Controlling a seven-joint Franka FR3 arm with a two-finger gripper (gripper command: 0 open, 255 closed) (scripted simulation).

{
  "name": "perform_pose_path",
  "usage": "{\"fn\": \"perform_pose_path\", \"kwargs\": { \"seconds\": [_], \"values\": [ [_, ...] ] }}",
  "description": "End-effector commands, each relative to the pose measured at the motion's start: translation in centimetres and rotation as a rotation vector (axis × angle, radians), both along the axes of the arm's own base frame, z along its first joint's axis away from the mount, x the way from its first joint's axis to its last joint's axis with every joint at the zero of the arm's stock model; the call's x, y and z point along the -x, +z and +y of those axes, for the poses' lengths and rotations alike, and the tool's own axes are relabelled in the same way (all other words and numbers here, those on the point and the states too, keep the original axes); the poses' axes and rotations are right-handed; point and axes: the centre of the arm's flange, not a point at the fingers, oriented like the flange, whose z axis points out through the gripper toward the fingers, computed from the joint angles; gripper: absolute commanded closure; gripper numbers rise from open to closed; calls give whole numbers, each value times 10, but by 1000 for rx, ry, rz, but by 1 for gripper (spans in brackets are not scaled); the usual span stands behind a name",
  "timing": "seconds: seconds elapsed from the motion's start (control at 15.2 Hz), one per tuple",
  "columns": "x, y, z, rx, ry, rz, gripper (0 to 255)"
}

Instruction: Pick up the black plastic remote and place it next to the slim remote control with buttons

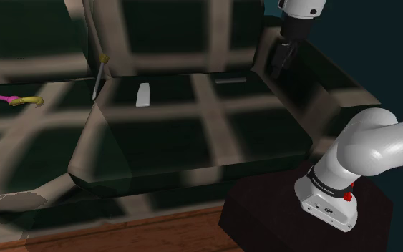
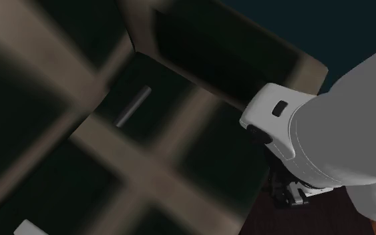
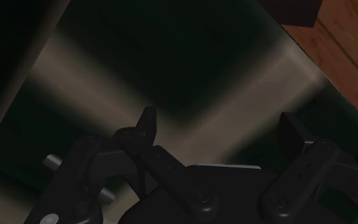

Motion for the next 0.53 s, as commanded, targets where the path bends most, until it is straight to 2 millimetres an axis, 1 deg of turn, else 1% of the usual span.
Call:
{"fn": "perform_pose_path", "kwargs": {
  "seconds": [0.0,0.46],
  "values": [
    [0,0,0,0,0,0,0],
    [-48,-45,-61,15,146,-10,0]
  ]
}}
